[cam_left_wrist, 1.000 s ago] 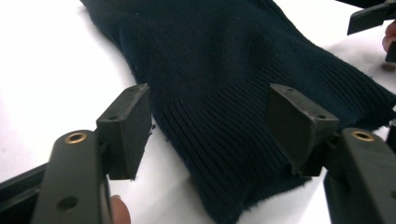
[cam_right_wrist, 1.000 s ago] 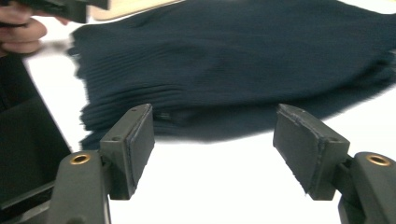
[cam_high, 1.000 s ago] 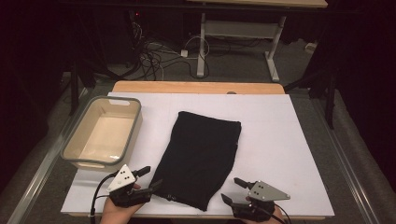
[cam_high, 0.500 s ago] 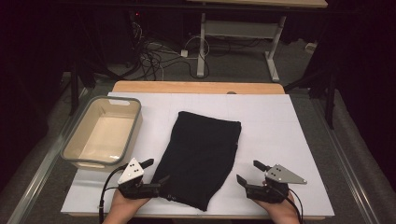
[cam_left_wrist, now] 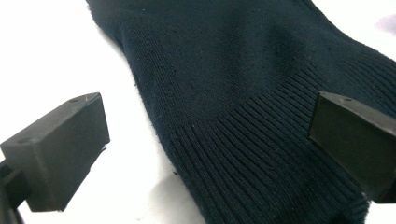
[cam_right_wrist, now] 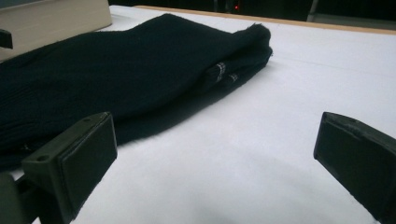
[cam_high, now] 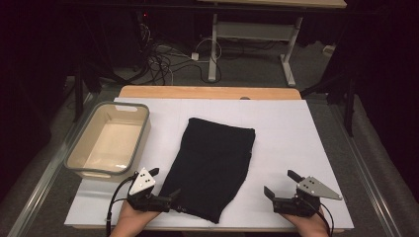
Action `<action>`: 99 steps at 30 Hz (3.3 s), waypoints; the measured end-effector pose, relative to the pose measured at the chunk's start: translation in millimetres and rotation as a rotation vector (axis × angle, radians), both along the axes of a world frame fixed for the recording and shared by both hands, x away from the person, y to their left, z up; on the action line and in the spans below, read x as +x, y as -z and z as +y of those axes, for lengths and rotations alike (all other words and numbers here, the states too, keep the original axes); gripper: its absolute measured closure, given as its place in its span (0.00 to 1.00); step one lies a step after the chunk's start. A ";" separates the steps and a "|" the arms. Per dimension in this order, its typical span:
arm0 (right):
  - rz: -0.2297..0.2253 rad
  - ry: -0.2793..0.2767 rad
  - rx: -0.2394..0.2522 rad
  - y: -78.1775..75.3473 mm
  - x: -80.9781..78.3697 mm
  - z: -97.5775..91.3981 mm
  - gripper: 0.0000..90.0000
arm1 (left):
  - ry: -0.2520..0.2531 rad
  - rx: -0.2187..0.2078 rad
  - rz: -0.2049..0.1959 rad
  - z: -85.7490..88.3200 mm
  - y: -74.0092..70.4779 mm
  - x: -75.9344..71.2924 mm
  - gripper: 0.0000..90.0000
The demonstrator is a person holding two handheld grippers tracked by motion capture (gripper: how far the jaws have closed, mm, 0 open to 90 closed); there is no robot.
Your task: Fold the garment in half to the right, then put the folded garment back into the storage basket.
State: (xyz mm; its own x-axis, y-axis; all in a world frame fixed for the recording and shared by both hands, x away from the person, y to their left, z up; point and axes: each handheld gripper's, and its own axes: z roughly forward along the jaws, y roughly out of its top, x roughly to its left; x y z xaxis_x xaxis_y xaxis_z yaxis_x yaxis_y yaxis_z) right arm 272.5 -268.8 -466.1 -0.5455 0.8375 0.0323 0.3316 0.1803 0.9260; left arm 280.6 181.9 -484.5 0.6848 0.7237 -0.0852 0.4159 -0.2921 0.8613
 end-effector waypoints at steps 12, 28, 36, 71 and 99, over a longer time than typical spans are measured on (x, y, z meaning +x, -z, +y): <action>-0.020 0.013 0.009 -2.9 2.0 1.0 0.00 | 0.014 0.042 0.010 -4.4 0.4 0.8 0.00; -0.019 -0.009 0.001 -1.5 1.8 12.0 0.00 | -0.014 0.138 0.181 -7.4 -1.1 7.1 0.00; -0.013 -0.015 -0.009 -0.8 3.4 15.9 0.01 | -0.007 0.141 0.220 -2.9 -10.8 2.9 0.00; 0.011 -0.052 -0.047 6.8 9.5 33.8 0.02 | 0.138 0.107 0.396 0.6 -7.2 -0.6 0.49; 0.065 0.040 -0.016 -5.2 57.4 49.1 0.19 | 0.149 0.198 0.225 4.2 -11.5 -8.0 0.76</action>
State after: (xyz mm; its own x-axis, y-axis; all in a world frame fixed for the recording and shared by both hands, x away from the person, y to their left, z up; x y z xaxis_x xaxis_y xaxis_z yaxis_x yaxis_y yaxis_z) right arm 330.0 -219.7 -460.9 -0.5085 0.8595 0.0527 0.3979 0.1802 0.8995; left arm 272.6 186.1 -473.0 0.7641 0.6349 -0.1138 0.5292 -0.5163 0.6733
